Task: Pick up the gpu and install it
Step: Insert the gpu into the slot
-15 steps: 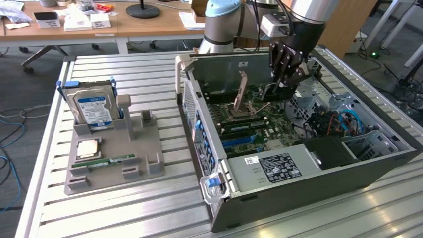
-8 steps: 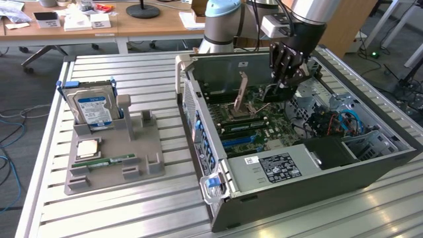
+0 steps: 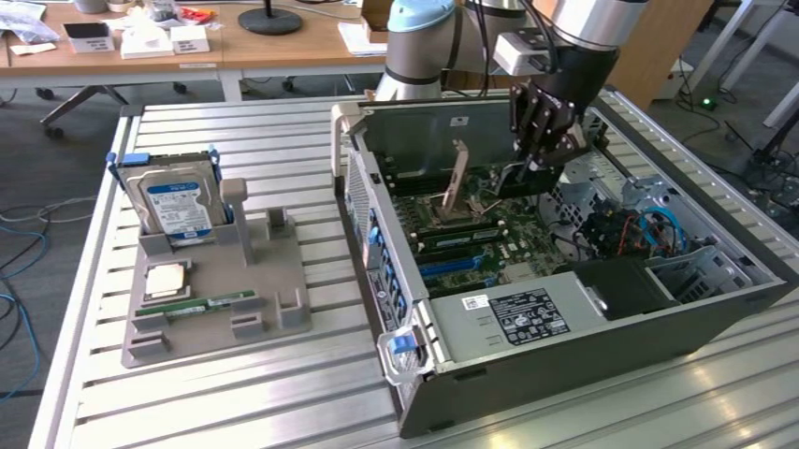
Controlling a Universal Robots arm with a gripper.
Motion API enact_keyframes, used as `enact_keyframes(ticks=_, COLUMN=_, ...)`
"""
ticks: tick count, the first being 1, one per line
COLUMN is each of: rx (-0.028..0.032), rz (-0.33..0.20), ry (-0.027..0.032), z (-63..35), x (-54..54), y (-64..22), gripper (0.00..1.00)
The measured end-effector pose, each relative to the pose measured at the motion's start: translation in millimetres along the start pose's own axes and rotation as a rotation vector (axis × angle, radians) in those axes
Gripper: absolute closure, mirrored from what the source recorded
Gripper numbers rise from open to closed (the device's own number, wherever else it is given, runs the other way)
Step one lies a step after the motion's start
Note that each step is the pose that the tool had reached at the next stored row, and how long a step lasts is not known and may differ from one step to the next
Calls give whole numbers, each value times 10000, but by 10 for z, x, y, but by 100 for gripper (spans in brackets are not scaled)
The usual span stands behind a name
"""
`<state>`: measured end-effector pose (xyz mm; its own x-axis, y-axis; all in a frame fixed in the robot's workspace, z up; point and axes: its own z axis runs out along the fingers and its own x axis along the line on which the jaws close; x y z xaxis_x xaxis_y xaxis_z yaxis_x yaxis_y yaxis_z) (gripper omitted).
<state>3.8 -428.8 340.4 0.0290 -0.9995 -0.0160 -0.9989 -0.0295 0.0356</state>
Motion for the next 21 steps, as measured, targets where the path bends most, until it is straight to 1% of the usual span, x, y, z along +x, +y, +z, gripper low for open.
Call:
enact_keyframes(ticks=3, rx=11, rz=6, ry=1, z=6, x=4, y=26, gripper=74)
enact_keyframes(ticks=8, rx=120, rz=5, ry=4, z=48, x=4, y=77, gripper=74)
enact_keyframes(ticks=10, rx=152, rz=6, ry=4, z=65, x=4, y=96, gripper=74)
enact_keyframes(ticks=16, rx=224, rz=4, ry=6, z=105, x=3, y=148, gripper=74)
enact_keyframes(ticks=21, rx=270, rz=4, ry=8, z=165, x=3, y=164, gripper=74)
